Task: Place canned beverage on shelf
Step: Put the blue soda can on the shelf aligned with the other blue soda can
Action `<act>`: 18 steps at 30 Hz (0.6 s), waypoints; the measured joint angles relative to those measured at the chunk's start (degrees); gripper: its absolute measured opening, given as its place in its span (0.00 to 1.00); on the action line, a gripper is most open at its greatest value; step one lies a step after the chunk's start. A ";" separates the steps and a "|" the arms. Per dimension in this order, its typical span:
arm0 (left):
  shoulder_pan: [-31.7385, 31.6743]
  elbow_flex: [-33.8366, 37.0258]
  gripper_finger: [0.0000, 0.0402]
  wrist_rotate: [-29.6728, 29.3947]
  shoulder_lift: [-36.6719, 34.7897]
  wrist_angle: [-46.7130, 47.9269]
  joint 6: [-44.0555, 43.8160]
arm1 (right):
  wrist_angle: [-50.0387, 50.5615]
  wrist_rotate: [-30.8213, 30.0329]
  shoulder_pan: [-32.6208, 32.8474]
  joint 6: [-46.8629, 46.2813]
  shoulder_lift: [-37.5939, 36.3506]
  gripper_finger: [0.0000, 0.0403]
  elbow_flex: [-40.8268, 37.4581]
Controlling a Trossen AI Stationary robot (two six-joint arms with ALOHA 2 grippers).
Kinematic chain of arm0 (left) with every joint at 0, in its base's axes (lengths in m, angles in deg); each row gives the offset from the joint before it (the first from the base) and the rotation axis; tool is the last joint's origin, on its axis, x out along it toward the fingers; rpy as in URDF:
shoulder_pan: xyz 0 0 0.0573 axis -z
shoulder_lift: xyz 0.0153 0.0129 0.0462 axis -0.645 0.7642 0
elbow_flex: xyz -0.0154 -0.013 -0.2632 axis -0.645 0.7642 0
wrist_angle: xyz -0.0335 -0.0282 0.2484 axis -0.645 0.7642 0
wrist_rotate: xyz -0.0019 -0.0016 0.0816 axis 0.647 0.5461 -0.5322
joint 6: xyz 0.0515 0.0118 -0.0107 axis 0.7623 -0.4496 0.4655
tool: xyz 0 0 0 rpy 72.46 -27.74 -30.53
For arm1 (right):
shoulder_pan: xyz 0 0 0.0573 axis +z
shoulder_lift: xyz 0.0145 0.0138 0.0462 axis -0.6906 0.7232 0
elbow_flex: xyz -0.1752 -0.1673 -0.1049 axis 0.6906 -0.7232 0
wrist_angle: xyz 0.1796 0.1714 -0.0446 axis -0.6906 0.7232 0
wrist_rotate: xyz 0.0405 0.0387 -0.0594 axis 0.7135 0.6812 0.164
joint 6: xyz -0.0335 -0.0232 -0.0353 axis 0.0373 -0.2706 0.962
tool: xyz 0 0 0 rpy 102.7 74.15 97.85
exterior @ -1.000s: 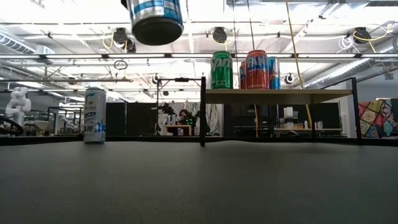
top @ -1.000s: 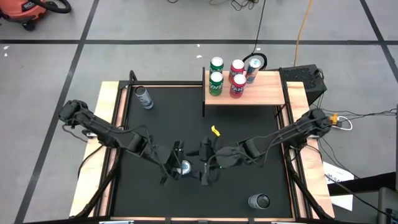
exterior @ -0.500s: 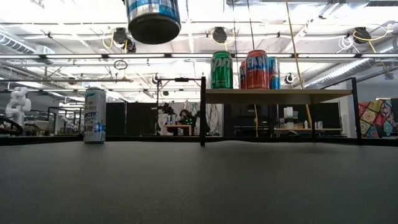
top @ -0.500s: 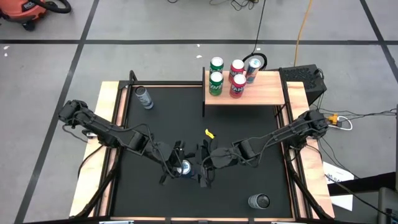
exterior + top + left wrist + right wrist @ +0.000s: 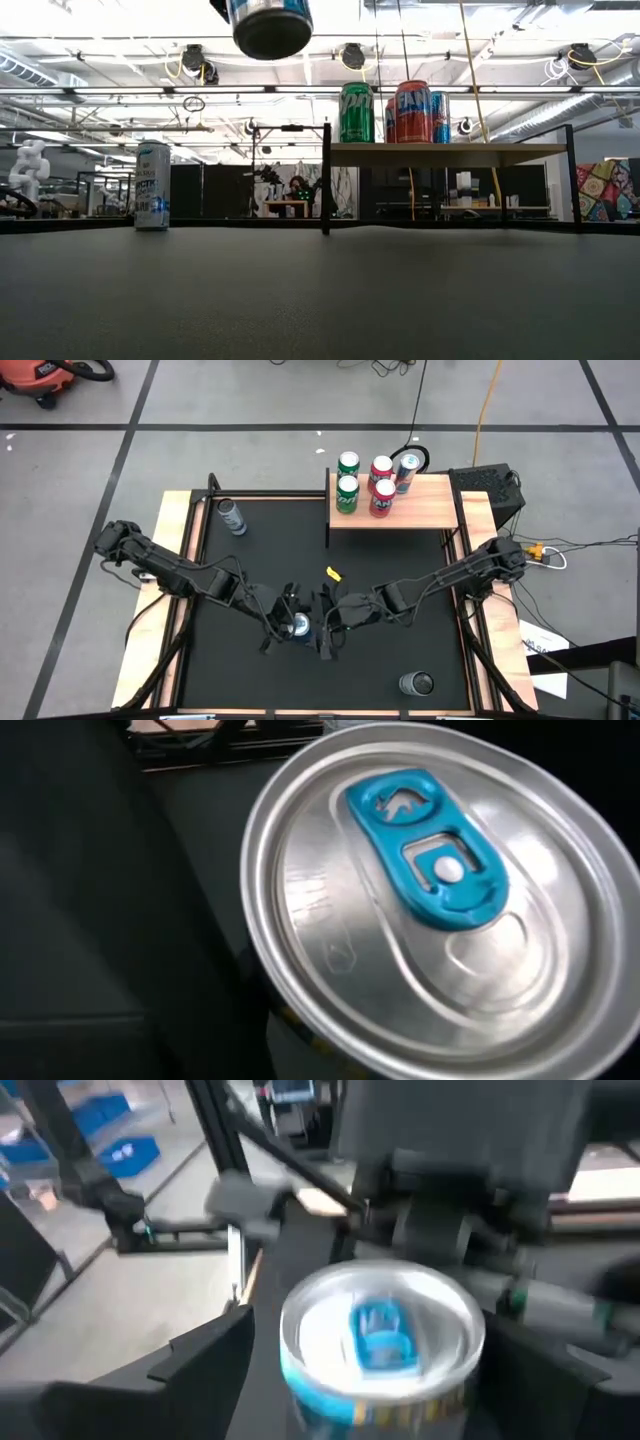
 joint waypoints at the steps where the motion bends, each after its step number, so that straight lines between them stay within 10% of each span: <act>1: 0.00 0.00 0.55 -0.05 0.02 -0.36 -0.03 | -0.42 0.27 0.00 0.23 -0.01 0.84 0.00; 8: -0.31 0.02 0.55 0.32 0.07 -0.68 -0.41 | 1.01 0.25 -0.31 -1.52 0.22 0.84 0.07; 18: -0.16 0.02 0.55 1.12 0.07 -0.86 -2.07 | 1.94 0.13 -0.59 -4.61 0.22 0.55 0.07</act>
